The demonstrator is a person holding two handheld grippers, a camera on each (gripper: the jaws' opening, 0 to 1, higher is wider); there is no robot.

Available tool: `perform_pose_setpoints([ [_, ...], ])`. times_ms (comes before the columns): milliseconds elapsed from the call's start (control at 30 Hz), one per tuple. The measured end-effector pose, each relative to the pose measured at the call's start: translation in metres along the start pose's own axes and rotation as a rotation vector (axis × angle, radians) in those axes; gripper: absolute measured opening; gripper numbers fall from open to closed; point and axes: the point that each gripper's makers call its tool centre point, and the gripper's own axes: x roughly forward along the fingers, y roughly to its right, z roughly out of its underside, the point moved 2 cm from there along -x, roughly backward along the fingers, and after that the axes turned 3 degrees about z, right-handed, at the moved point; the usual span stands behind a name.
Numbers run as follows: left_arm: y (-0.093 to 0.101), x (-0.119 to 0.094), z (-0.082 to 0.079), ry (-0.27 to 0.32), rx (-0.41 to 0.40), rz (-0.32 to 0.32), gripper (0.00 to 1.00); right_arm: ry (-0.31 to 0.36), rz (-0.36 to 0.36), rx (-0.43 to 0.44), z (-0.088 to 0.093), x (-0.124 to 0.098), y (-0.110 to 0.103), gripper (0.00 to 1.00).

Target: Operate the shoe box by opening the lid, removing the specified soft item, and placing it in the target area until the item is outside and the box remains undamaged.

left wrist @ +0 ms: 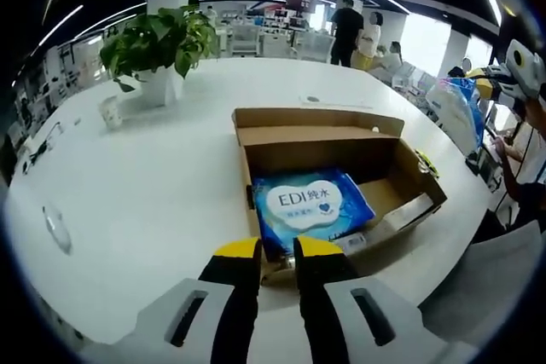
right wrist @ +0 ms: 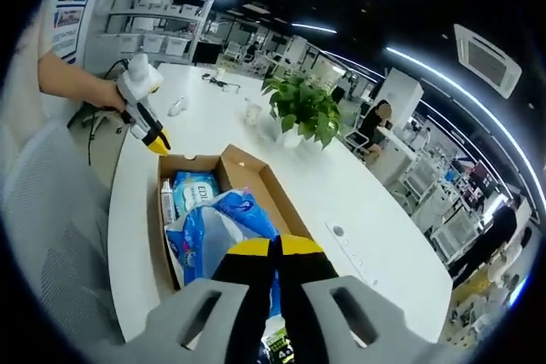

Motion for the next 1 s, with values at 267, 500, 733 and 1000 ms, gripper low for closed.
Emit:
perform_pose_setpoints([
  [267,-0.001,0.001,0.004,-0.006,-0.009,-0.009,0.14,-0.008,0.008,-0.002,0.01,-0.011,0.01,0.0],
  [500,-0.004,-0.001,0.006,-0.004,-0.018,-0.02,0.15,-0.02,0.014,-0.003,0.025,-0.021,0.021,0.0],
  [733,-0.006,-0.002,0.008,-0.002,-0.027,-0.029,0.15,-0.041,0.011,-0.004,0.045,-0.03,0.03,0.0],
  [1000,-0.008,-0.004,0.009,0.003,-0.041,-0.042,0.15,-0.069,0.016,0.001,0.073,-0.041,0.043,0.0],
])
